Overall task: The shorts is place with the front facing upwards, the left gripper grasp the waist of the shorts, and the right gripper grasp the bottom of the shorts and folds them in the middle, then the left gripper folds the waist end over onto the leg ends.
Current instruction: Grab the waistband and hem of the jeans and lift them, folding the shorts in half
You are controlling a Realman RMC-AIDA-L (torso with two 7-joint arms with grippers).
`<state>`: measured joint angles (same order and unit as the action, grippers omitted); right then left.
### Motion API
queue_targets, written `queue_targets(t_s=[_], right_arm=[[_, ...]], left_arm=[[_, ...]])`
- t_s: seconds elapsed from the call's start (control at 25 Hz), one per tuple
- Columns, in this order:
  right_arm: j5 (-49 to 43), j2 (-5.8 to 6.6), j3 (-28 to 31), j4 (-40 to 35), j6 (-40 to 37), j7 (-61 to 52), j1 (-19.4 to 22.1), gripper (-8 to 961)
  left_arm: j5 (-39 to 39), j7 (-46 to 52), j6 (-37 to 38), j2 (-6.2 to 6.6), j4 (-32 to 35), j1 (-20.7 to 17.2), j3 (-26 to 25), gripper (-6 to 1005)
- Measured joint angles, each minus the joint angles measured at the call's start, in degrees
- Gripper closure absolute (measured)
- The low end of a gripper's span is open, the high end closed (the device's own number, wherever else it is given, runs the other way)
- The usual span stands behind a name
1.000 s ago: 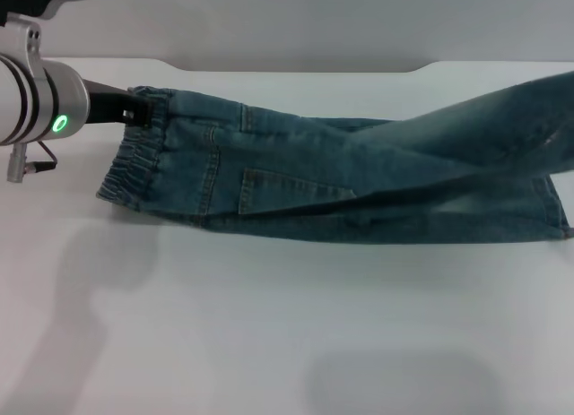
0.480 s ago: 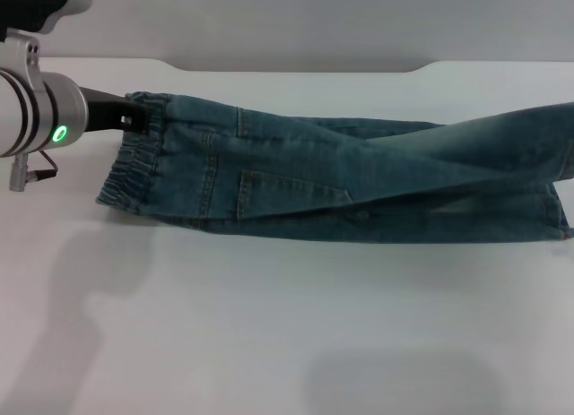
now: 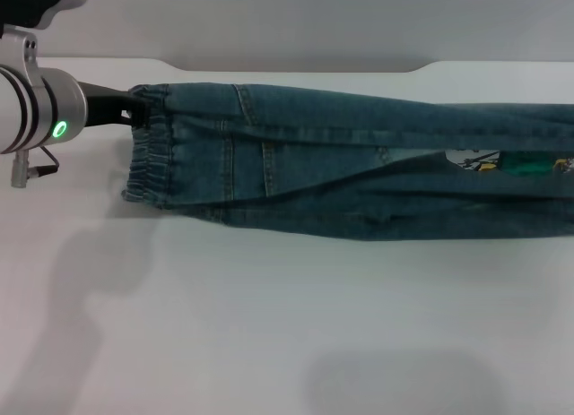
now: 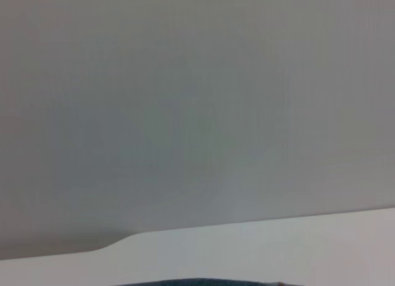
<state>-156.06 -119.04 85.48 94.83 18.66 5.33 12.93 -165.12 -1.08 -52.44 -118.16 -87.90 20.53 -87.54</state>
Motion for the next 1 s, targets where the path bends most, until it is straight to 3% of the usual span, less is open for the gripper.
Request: queue_targets(t_s=[0.32,0.48,0.92,1.0], right_arm=[[0.18,0.13,0.74,-2.31,-0.70,0.00,-2.51,875],[-0.01,0.21,0.71,-4.02,-4.95,0.51,-2.68,838],[-0.26,0.23,-0.12,-7.31,-12.70,3.73,-3.22,735],[-0.26,0.23,-0.29,-7.83,-13.01,3.73,-3.25,717]], left_arm=[[-0.03,0.12,0.94,0.03,0.91,0.44,-0.04,913],[0.05,0.12,2.77,0.03,1.98,0.50,0.09,905],[1.20,1.48,20.35,0.03,8.52,-0.54,4.29,884],[1.38,1.32,21.48,0.08,9.62,-0.25,4.51,832]])
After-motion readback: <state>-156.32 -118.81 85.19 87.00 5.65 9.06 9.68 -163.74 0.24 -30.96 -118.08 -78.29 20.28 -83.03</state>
